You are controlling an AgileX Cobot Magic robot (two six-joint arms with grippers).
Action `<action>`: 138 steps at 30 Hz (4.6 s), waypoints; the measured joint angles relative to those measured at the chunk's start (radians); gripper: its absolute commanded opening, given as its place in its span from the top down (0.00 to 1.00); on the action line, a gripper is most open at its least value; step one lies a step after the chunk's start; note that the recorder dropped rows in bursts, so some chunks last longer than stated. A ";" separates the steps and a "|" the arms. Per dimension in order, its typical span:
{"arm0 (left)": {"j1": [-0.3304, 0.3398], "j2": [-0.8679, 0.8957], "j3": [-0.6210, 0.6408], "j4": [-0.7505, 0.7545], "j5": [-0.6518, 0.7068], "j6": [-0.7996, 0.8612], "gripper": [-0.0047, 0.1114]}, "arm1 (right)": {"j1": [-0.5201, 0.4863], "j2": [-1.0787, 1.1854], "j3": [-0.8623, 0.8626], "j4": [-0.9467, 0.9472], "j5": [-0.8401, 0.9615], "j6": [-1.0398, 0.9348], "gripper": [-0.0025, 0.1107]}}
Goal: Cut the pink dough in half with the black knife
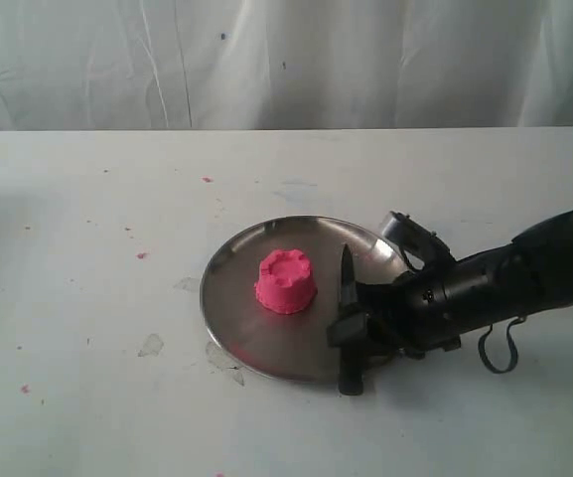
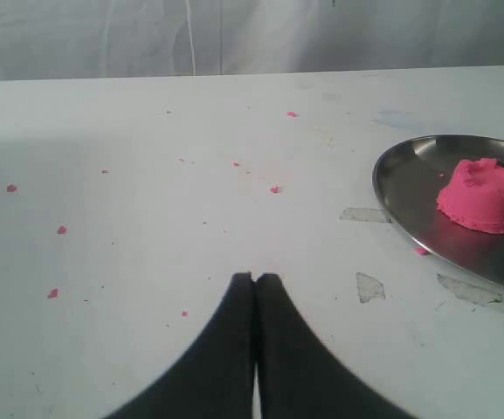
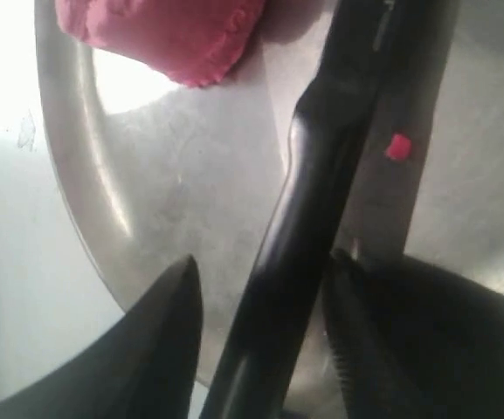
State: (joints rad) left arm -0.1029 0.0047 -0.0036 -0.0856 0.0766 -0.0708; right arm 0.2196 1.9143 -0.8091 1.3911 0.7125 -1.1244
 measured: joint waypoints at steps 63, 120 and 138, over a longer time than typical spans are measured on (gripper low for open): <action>0.000 0.000 0.000 0.000 0.000 0.000 0.96 | 0.319 -0.339 -0.057 -1.053 -0.275 0.601 0.93; 0.000 0.691 -0.542 -0.653 0.348 0.410 0.96 | 0.319 -0.233 -0.095 -1.094 -0.331 0.650 0.93; -0.002 1.572 -1.078 -0.964 0.428 0.943 0.96 | 0.319 -0.226 -0.125 -1.095 -0.323 0.652 0.93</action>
State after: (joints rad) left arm -0.1050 1.5767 -1.0816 -1.0501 0.5047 0.8722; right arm 0.5384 1.6886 -0.9343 0.2964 0.3898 -0.4725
